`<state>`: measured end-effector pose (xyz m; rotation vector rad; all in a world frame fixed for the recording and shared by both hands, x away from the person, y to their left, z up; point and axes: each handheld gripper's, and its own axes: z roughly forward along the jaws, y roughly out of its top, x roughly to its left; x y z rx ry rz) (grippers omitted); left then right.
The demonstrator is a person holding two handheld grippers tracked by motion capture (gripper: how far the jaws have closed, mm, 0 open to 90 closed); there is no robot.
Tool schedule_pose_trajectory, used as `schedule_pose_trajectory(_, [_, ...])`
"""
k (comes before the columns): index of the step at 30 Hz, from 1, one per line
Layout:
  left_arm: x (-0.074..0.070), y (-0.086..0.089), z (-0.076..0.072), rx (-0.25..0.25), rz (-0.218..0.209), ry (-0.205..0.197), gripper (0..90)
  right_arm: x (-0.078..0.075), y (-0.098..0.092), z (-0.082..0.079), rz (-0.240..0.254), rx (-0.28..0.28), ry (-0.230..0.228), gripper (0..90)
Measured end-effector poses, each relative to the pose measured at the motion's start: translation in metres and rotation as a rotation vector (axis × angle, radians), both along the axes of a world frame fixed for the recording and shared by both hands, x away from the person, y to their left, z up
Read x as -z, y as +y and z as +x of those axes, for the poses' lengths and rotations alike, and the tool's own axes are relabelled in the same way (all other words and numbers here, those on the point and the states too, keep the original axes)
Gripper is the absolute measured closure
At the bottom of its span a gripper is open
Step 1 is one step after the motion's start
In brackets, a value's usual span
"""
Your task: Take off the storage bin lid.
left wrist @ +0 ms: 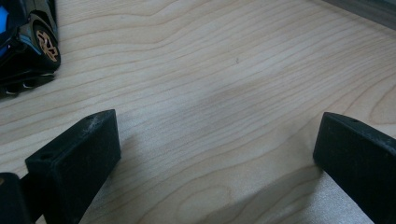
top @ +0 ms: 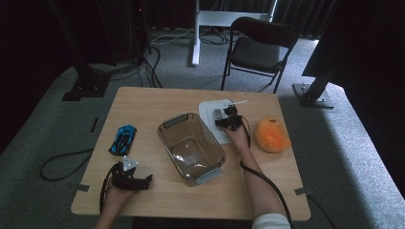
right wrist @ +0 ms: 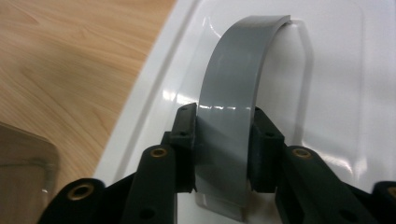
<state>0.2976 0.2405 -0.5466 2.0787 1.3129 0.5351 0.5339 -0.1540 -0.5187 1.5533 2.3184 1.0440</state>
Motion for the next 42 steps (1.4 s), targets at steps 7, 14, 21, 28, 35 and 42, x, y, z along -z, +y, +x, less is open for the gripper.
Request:
schedule_pose_trajectory(7, [0.000, 0.000, 0.000, 0.000, 0.000, 0.000, 1.1, -0.005, 0.001, -0.002, -0.044, 0.009, 0.000, 45.1])
schedule_pose_trajectory(14, [0.000, 0.000, 0.000, 0.000, 0.000, 0.000, 1.1, -0.009, -0.002, -0.007, -0.039, 0.005, 0.013, 35.2])
schedule_pose_trajectory(21, [0.000, 0.000, 0.000, -0.003, -0.002, 0.000, 1.1, -0.020, -0.007, -0.018, -0.010, -0.007, -0.018, 27.9])
schedule_pose_trajectory(28, [0.000, -0.001, 0.000, -0.007, -0.001, 0.000, 1.1, -0.034, -0.014, -0.029, 0.010, 0.007, -0.075, 19.7])
schedule_pose_trajectory(35, [0.000, -0.001, 0.000, -0.005, -0.001, 0.000, 1.1, -0.046, -0.018, -0.039, -0.003, -0.005, -0.105, 13.8])
schedule_pose_trajectory(42, [0.000, -0.001, 0.000, -0.005, -0.001, 0.000, 1.1, -0.063, -0.026, -0.050, -0.002, -0.005, -0.151, 14.0])
